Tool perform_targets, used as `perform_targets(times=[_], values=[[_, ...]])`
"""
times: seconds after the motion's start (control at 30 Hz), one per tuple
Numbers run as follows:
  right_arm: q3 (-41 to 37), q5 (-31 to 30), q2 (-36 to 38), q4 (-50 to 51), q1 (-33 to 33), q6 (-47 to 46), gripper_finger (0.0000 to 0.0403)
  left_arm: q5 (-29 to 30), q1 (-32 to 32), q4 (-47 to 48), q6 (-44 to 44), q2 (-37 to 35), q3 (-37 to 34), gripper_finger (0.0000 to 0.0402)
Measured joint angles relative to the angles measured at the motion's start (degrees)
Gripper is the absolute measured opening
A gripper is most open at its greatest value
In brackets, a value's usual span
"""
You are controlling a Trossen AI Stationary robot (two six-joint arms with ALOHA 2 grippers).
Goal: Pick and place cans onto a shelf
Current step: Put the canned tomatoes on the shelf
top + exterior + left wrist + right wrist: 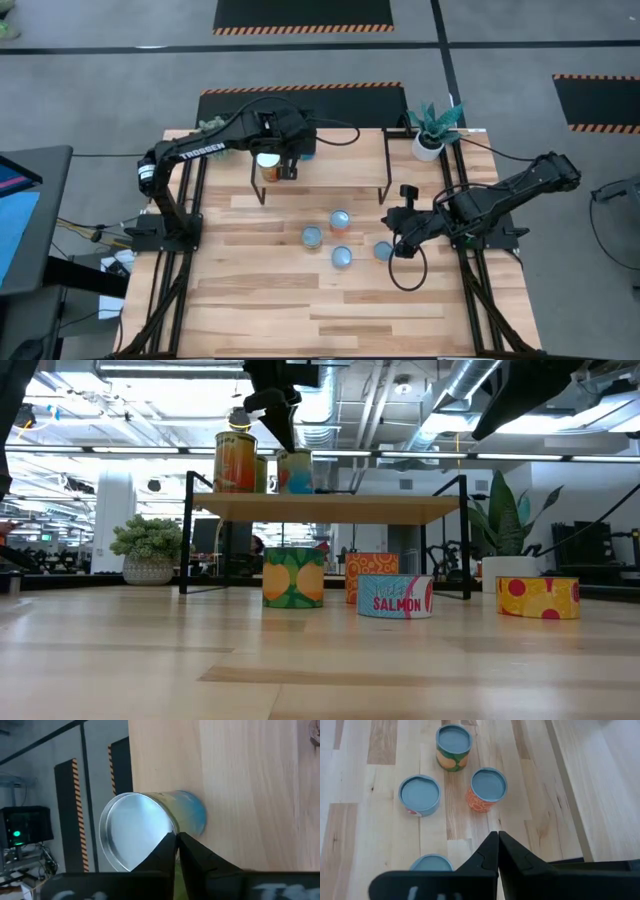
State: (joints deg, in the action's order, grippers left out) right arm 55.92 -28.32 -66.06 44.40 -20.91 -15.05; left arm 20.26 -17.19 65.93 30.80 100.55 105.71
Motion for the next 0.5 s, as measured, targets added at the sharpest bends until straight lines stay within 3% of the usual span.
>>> perform_targets(times=[0.23,0.5], values=[[0.0,0.0,0.0,0.1,0.0,0.0,0.0028,0.2,0.0,0.0,0.3,0.0,0.0,0.0035],[0.0,0.0,0.0,0.2,0.0,0.0,0.0024,4.6,0.5,-0.3,1.1,-0.1,0.0,0.0058]])
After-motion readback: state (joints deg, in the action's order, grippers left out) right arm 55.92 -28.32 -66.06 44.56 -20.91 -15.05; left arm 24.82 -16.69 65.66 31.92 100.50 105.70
